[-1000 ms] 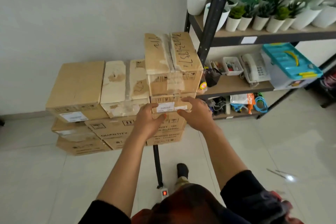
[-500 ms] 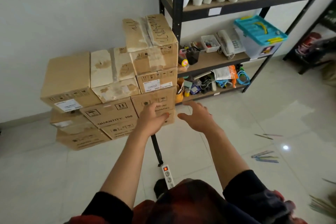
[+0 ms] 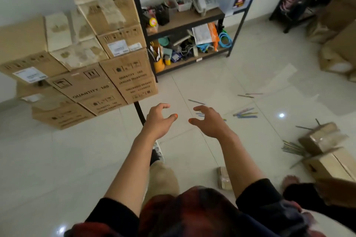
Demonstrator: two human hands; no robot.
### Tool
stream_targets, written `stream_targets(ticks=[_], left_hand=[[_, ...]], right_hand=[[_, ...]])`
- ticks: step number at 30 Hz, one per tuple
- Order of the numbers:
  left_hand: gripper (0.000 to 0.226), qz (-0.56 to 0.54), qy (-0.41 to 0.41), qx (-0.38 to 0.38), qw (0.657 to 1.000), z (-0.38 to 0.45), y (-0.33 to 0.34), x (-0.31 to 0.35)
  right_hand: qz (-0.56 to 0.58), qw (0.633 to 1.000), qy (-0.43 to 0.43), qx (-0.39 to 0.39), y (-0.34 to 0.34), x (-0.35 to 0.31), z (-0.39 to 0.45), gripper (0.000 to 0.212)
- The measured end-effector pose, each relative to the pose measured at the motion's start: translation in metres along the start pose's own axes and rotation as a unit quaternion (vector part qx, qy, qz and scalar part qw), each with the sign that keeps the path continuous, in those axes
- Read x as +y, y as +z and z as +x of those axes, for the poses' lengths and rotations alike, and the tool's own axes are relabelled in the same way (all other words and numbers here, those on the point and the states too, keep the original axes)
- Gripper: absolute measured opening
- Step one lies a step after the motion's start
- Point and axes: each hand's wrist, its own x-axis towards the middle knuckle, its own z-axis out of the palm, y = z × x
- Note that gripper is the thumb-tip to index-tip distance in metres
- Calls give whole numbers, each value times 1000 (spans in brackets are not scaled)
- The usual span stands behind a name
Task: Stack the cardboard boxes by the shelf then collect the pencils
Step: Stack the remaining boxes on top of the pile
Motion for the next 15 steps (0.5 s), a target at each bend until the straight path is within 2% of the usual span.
stream_targets(ticks=[5, 15], left_hand=[[47, 20, -11, -15, 1000, -32, 42, 10], [49, 55, -9, -37, 998, -29, 111, 45]], right_hand=[[19, 1000, 12, 7, -20, 42, -28, 52], [33, 999, 12, 0, -62, 103, -28, 51]])
